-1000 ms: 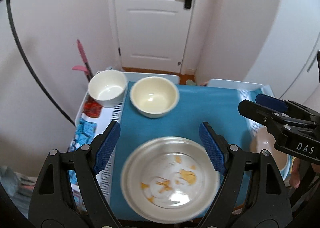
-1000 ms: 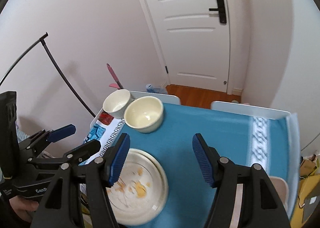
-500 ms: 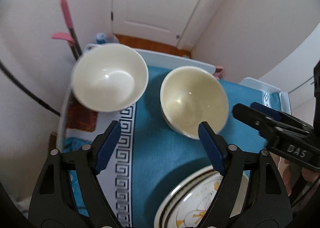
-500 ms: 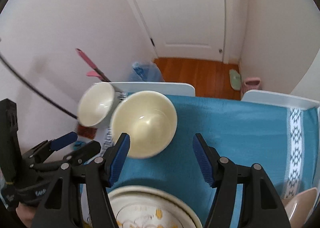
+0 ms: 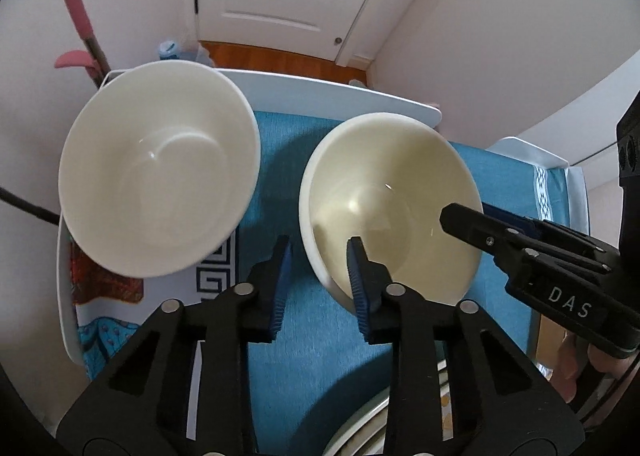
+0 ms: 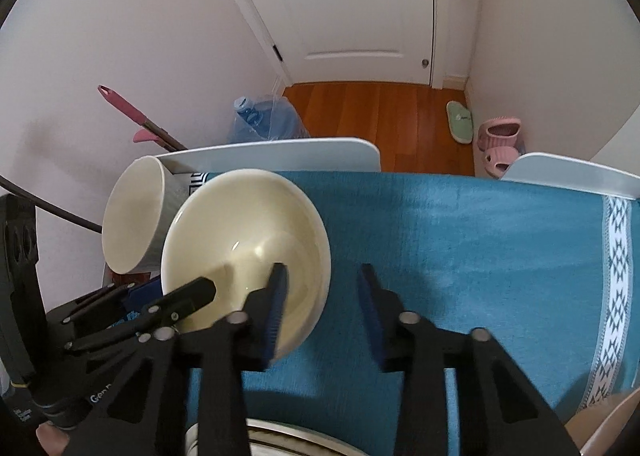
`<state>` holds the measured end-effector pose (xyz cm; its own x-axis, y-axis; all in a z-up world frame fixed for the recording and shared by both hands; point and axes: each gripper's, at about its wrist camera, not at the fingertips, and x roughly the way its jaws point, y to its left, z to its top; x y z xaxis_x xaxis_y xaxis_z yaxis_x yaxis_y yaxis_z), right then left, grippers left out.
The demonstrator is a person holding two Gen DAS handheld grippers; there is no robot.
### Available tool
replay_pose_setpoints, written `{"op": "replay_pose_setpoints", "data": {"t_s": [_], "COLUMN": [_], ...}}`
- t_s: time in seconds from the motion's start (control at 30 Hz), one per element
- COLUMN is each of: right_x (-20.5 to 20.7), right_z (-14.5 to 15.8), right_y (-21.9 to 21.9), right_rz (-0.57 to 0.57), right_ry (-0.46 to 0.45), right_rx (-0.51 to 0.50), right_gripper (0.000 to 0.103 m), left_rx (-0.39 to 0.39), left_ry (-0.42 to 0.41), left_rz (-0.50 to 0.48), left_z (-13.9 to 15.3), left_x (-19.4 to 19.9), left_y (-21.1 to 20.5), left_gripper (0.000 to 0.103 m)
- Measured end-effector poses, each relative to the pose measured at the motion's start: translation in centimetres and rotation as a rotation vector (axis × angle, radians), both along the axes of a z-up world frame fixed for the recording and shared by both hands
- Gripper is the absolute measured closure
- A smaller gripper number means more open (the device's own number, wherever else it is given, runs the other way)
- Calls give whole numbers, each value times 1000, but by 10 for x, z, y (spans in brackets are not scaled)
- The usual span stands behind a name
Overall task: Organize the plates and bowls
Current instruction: 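Grasp the rim of the cream bowl with both grippers, then carry the cream bowl with both grippers and lower it into the beige bowl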
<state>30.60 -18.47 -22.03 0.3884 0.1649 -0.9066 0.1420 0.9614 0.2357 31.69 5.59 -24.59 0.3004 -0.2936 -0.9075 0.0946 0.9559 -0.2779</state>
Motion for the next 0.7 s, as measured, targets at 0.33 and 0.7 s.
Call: {"op": "replay_pose_setpoints", "data": {"t_s": [0.33,0.7], "right_x": [7,-13], "right_z": [-10,19], "right_y": [5,0], "right_rz": [33,44], "right_ry": [26,-69], "right_rx": [17,-7], "right_gripper": [91,92], "left_rx": [43,90], "left_ry": [-16,-110], "left_rz": [21,20], "left_z": [0,39], "left_x": [2,-21], "left_y": [-8,-25], "left_gripper": [87,88]}}
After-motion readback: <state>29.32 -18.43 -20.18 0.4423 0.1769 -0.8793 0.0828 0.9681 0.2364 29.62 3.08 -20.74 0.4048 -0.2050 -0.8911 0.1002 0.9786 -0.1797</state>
